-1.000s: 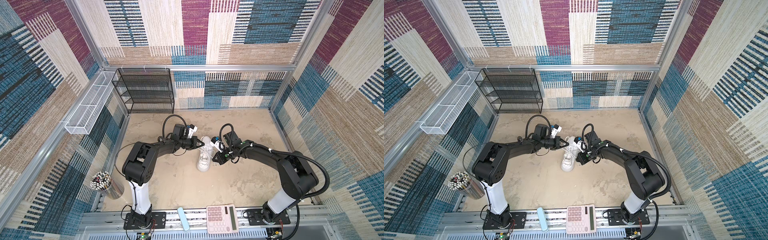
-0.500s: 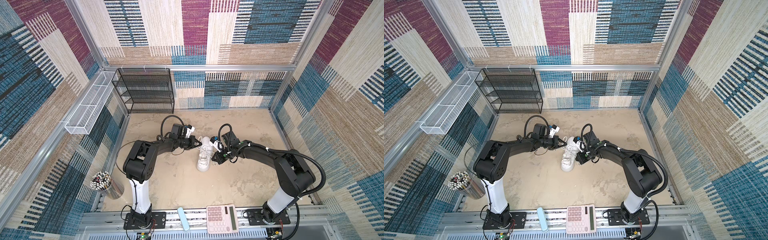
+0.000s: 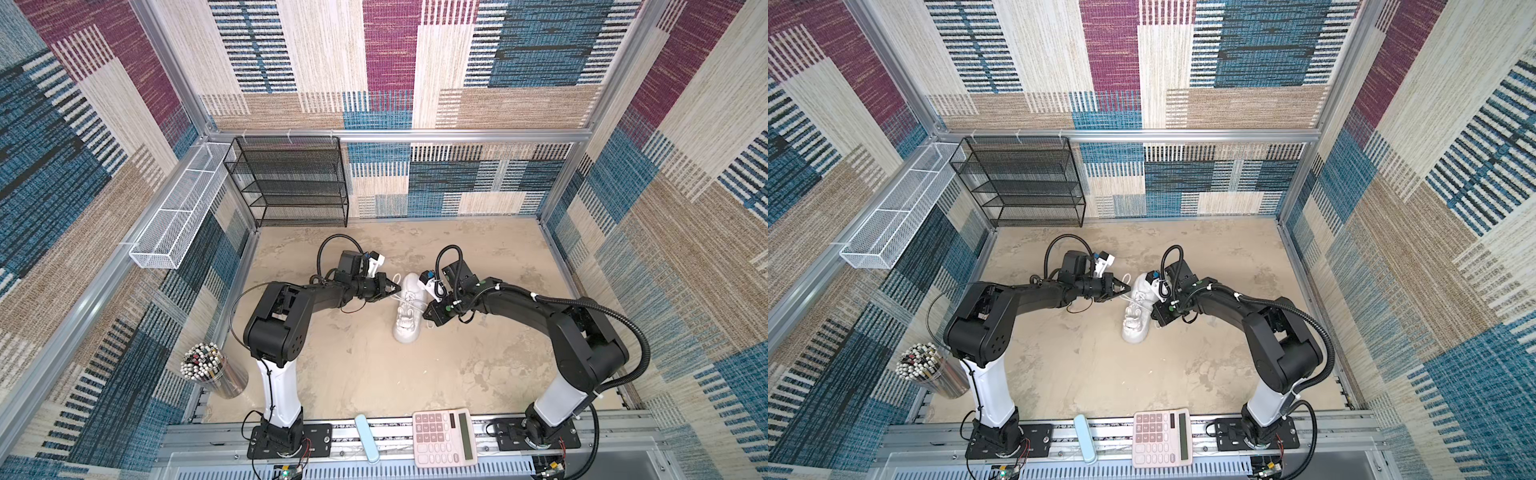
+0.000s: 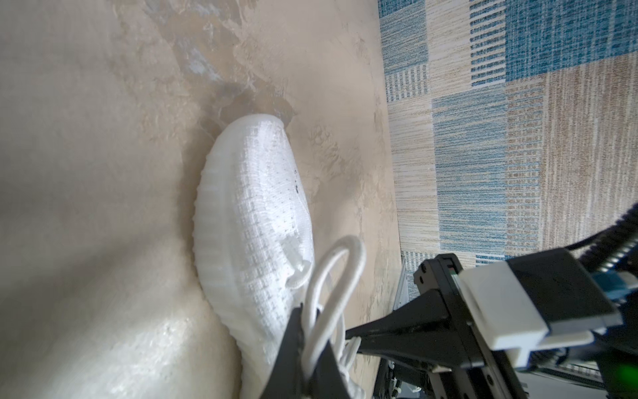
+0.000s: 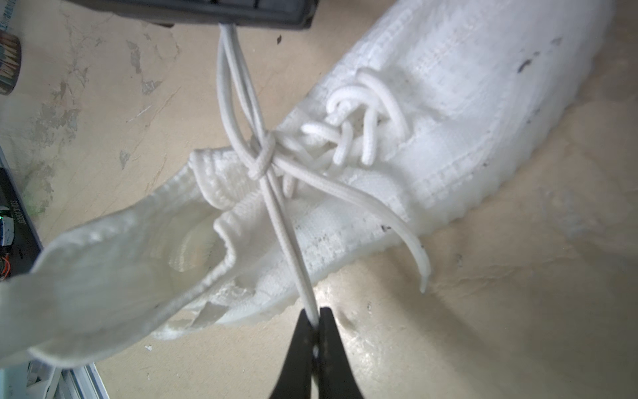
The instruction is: Tie the shoes
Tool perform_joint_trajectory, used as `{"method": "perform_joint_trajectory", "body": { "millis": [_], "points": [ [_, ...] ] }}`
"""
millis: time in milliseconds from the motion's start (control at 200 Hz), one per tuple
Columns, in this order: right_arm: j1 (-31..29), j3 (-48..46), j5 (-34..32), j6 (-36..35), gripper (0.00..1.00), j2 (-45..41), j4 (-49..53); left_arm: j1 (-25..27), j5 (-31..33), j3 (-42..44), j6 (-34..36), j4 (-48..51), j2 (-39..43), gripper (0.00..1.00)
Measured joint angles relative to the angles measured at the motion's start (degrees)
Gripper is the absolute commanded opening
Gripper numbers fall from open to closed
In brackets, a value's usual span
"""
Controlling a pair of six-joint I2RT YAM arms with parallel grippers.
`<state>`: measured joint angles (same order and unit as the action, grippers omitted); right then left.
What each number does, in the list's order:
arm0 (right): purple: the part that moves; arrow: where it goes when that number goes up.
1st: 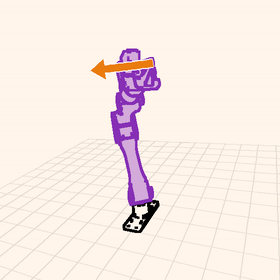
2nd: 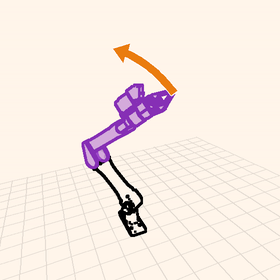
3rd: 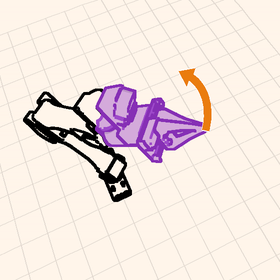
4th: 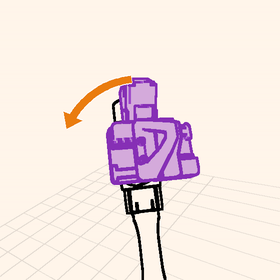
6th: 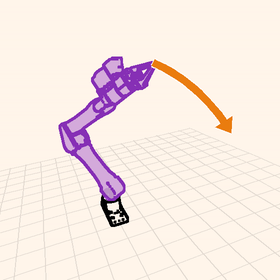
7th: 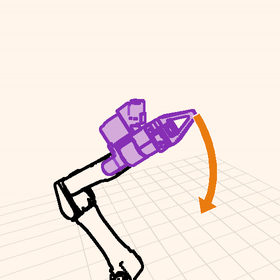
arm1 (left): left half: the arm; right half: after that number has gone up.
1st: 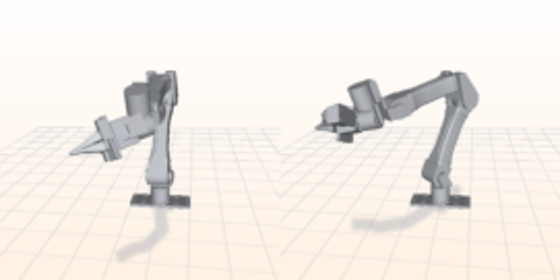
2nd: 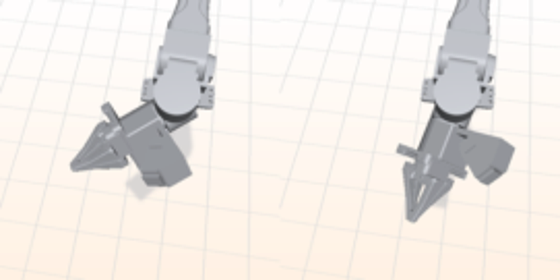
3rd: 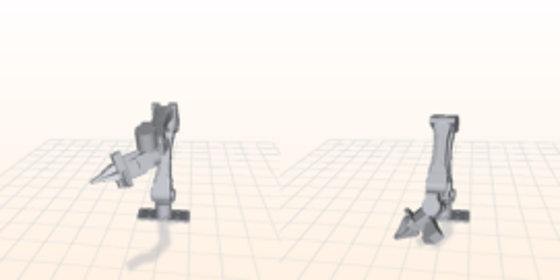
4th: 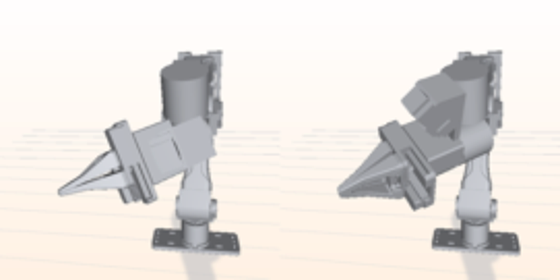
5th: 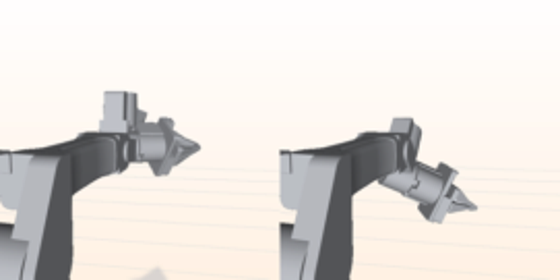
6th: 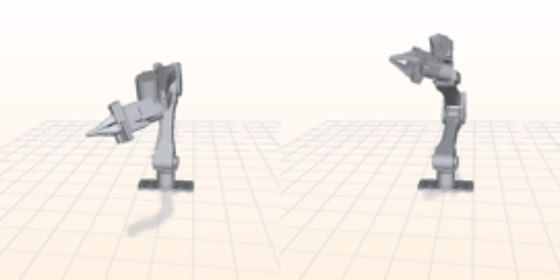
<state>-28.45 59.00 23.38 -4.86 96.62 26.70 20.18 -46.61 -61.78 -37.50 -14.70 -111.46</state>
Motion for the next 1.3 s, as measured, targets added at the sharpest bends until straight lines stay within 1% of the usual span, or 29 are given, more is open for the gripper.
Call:
{"method": "perform_joint_trajectory", "body": {
  "millis": [160,245,366,591,796,912,1222,1302],
  "points": [
    [0.02,0.48,-1.18,-0.31,0.0,-0.55,1.44,-0.02,0.2,2.16,-0.02,-1.4,2.12,0.0],
    [0.28,0.24,-0.83,-0.39,0.0,-0.68,0.7,-1.64,-1.01,4.59,-2.47,-4.37,1.9,0.0],
    [0.39,0.2,-0.87,-0.42,0.0,-0.52,0.55,-1.31,-1.55,3.15,-2.97,-4.96,1.6,0.0],
    [0.44,0.68,-0.87,-1.14,0.0,0.15,0.44,-1.46,-1.44,3.8,-3.41,-6.51,1.57,0.0],
    [0.0,2.4,-2.05,-1.25,0.0,1.31,3.34,-0.13,1.11,3.5,-3.39,-6.99,1.4,0.0],
    [-0.04,1.55,-1.99,-1.25,0.0,1.11,1.79,-1.27,1.4,6.64,-4.7,-9.79,1.55,0.0],
    [0.04,0.98,-1.92,-1.27,0.0,0.94,-0.04,-1.51,1.57,6.45,-5.16,-9.92,2.16,0.0],
    [0.07,1.92,-1.99,-1.25,0.0,1.55,0.66,-0.79,2.75,5.42,-5.09,-9.44,2.03,0.0]
  ]
}}
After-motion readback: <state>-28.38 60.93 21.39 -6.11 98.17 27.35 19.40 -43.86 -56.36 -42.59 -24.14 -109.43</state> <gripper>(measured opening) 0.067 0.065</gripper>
